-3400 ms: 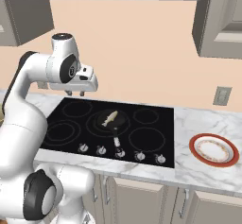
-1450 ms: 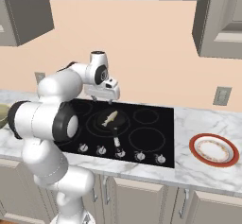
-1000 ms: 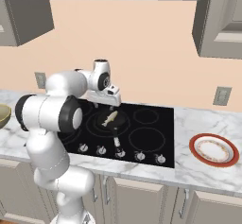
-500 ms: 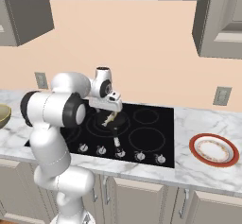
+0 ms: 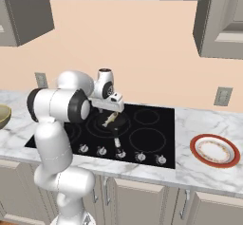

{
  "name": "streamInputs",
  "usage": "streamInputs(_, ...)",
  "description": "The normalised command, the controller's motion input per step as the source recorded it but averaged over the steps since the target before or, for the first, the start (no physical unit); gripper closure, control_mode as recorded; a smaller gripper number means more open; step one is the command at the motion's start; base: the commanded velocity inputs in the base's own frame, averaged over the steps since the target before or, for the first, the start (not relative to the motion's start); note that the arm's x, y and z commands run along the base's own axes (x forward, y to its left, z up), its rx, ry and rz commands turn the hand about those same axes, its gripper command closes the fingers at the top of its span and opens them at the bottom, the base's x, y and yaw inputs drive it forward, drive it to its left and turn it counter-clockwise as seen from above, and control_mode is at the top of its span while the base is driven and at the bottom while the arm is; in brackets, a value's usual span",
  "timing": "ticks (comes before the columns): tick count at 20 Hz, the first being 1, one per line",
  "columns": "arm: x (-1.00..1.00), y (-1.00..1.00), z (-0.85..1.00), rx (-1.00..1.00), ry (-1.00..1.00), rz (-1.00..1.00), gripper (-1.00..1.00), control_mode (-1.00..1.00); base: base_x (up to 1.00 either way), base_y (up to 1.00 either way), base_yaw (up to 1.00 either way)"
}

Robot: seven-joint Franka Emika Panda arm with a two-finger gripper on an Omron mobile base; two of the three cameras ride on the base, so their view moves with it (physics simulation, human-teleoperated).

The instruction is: Place the fish on the plate and place the cucumber on the same plate.

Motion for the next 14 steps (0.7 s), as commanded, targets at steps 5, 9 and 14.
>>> streamInputs(5, 0.26, 0.00, -0.04, 0.00, 0.00, -0.04, -1.00, -1.00, 0.00, 0.00, 0.00)
streamInputs(9, 0.06, -0.01, -0.25, 0.01, 0.00, -0.01, -1.00, -1.00, 0.00, 0.00, 0.00)
streamInputs(14, 0.00, -0.04, -0.39, 0.03, 0.00, 0.00, -1.00, -1.00, 0.00, 0.00, 0.00)
